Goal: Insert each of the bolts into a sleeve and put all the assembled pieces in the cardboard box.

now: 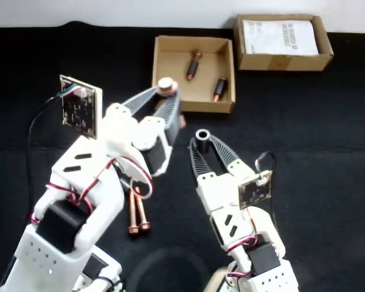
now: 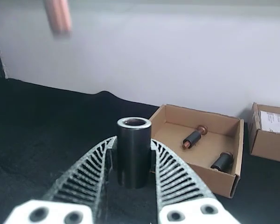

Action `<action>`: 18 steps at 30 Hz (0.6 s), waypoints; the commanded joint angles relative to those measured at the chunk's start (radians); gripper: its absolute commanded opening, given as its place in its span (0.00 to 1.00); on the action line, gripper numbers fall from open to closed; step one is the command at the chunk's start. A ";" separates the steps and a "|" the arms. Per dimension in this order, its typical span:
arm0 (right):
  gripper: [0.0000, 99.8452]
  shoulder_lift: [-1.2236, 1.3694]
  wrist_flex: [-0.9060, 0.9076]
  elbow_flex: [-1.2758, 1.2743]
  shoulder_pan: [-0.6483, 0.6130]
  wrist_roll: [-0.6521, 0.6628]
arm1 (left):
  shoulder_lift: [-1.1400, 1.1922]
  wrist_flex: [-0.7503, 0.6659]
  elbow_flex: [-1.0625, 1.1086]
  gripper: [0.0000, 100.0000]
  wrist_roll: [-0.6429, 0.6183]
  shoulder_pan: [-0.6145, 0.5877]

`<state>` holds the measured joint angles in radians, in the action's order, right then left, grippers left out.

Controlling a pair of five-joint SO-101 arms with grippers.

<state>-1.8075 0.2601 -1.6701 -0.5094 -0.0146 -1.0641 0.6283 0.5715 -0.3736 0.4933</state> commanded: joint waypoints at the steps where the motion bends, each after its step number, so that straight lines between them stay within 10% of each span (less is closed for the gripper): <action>1: 0.01 -0.022 0.021 -0.127 -0.008 0.006 | -0.013 -0.023 -0.093 0.01 -0.002 0.044; 18: 0.01 -0.024 0.018 -0.117 -0.019 -0.083 | 0.302 -0.163 -0.091 0.01 -0.003 0.042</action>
<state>-1.8075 0.2754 -1.6701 -0.5232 -0.0882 -0.7787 0.4918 0.5163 -0.3736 0.5317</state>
